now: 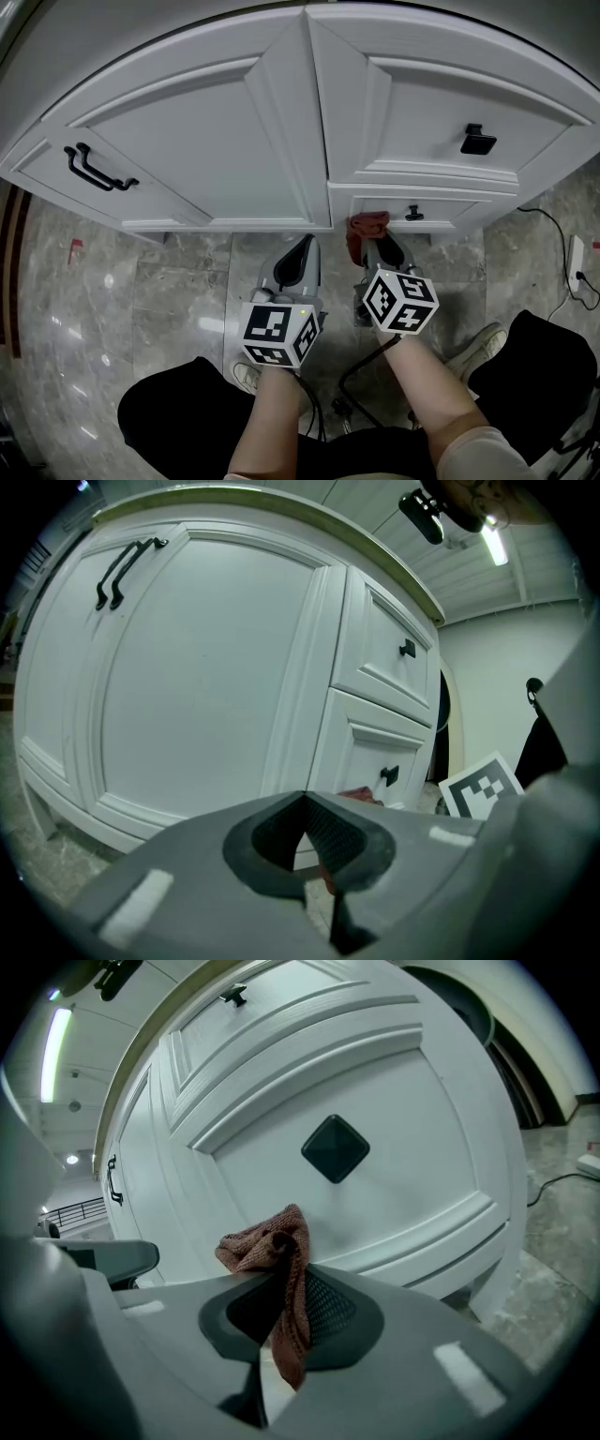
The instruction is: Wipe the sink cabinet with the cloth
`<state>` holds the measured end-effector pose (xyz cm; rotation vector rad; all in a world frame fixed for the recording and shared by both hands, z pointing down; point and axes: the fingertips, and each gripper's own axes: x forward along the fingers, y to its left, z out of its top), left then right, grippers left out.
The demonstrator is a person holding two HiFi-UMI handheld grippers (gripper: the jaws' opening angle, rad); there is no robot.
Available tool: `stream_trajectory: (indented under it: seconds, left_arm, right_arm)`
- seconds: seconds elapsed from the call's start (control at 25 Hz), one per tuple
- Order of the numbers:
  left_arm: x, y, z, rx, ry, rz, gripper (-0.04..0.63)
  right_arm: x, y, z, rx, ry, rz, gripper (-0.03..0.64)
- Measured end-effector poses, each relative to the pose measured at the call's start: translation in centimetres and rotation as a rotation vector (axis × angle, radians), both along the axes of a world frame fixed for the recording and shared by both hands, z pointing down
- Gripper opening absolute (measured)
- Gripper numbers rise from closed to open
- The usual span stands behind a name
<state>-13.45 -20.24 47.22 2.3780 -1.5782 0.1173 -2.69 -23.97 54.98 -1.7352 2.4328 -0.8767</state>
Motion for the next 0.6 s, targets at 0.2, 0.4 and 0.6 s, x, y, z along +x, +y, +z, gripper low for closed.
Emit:
stream_trajectory:
  seconds: [0.2, 0.4, 0.6]
  left_arm:
    - [2.0, -0.4, -0.1, 0.001, 0.008, 0.029, 0.000]
    - [4.5, -0.7, 0.1, -0.004, -0.001, 0.072, 0.000]
    - [6.0, -0.9, 0.6, -0.014, -0.004, 0.088, 0.000]
  right_arm:
    - [2.4, 0.0, -0.1, -0.004, -0.015, 0.044, 0.078]
    - [5.4, -0.1, -0.2, 0.007, -0.010, 0.085, 0.080]
    - [7.9, -0.1, -0.2, 0.010, -0.012, 0.118, 0.080]
